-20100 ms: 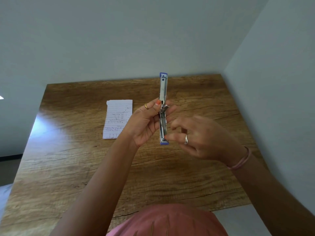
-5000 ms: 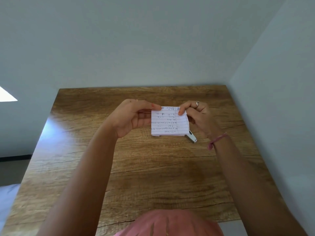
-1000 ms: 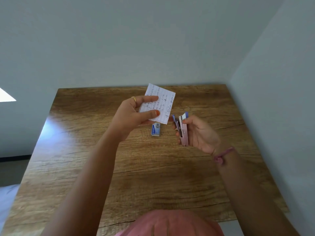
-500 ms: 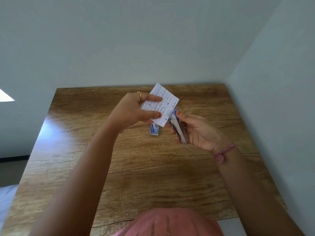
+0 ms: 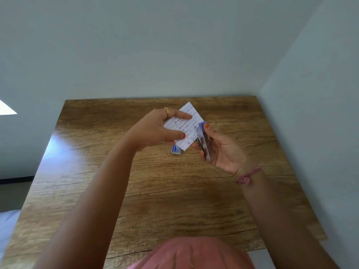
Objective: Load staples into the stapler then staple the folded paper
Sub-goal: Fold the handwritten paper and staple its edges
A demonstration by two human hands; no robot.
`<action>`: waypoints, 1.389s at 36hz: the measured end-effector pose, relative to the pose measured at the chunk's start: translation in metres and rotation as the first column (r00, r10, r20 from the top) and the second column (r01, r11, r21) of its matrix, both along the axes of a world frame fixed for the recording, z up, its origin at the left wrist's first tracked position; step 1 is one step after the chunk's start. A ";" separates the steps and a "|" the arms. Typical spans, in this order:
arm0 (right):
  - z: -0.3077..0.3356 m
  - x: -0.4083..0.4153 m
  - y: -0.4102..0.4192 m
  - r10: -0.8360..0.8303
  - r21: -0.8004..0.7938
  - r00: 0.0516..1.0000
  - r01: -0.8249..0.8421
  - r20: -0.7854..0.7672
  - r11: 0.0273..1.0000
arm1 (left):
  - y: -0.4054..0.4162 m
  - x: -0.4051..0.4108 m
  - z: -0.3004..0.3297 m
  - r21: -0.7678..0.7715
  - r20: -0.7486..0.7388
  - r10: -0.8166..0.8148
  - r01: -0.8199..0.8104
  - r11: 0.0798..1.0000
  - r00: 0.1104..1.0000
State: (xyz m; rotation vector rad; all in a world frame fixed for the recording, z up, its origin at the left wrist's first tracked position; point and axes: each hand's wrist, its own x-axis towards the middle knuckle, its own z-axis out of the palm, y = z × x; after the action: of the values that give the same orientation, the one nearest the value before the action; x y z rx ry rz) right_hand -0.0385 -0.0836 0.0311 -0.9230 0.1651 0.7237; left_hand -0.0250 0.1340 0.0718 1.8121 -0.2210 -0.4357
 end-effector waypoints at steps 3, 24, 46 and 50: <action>-0.002 -0.003 0.003 0.054 -0.034 0.998 -0.053 0.019 0.998 | 0.000 0.001 -0.001 0.002 -0.004 0.008 -0.008 1.000 1.000; 0.004 -0.011 0.019 0.039 -0.165 0.999 -0.035 0.024 0.986 | 0.003 0.002 -0.003 -0.009 0.026 -0.008 0.008 1.000 1.000; 0.008 -0.008 0.033 -0.121 -0.157 0.977 0.149 0.175 0.976 | -0.069 -0.049 -0.044 -0.584 -0.281 0.374 -0.466 0.665 0.884; 0.010 -0.008 0.036 -0.123 -0.195 0.974 0.161 0.191 0.968 | -0.072 -0.047 -0.045 -0.578 -0.305 0.400 -0.501 0.644 0.864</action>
State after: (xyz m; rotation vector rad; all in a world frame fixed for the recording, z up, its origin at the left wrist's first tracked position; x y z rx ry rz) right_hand -0.0464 -0.0475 0.0411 -1.1594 0.1502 0.4933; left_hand -0.0725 0.0620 0.0268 1.0772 0.1867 -0.0998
